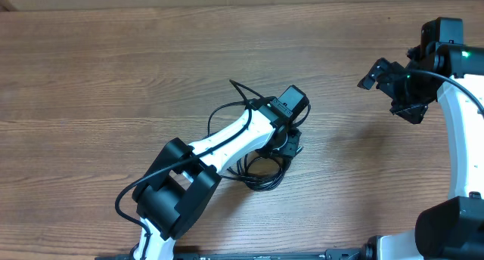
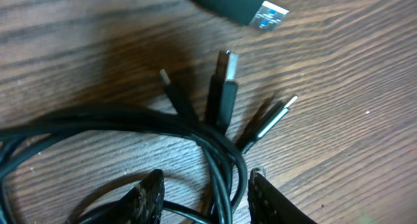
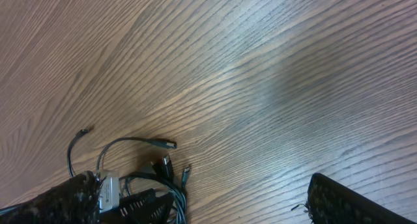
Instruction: Untangle cables
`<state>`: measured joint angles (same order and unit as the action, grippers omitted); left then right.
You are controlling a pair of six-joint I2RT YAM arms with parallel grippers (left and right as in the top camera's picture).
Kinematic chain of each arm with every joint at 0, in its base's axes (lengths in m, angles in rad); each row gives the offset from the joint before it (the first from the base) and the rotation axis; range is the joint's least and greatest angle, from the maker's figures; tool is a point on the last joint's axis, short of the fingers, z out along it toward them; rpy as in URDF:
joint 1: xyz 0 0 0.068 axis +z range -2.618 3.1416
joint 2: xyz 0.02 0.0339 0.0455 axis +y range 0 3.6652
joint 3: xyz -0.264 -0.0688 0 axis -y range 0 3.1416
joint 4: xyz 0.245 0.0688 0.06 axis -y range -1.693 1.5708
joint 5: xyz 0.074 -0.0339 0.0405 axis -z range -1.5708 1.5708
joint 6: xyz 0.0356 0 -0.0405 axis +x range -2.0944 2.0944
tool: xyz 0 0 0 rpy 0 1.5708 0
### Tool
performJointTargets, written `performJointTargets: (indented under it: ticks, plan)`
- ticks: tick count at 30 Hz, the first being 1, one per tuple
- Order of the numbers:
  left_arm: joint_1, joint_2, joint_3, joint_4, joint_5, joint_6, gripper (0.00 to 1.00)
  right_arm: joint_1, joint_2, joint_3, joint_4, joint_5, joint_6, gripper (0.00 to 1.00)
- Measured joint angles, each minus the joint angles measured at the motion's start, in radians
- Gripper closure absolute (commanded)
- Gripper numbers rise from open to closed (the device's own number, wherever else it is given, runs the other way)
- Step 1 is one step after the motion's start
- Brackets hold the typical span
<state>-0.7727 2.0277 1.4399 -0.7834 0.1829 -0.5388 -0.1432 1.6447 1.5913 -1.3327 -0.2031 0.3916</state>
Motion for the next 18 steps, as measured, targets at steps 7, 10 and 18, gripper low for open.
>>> performJointTargets:
  ticks: [7, 10, 18]
  plan:
    - [-0.024, 0.000, -0.005, 0.002, 0.008, -0.013, 0.55, 0.000, 0.000, 0.000, 0.000, 0.001, 0.000, 0.00]
    - [-0.040, 0.000, -0.010, 0.009, 0.012, -0.012, 0.58, 0.000, 0.000, 0.000, -0.001, 0.002, 0.000, 0.00]
    - [-0.046, 0.000, -0.101, 0.134, 0.015, -0.010, 0.74, 0.000, 0.000, 0.000, -0.002, 0.009, 0.000, 0.00]
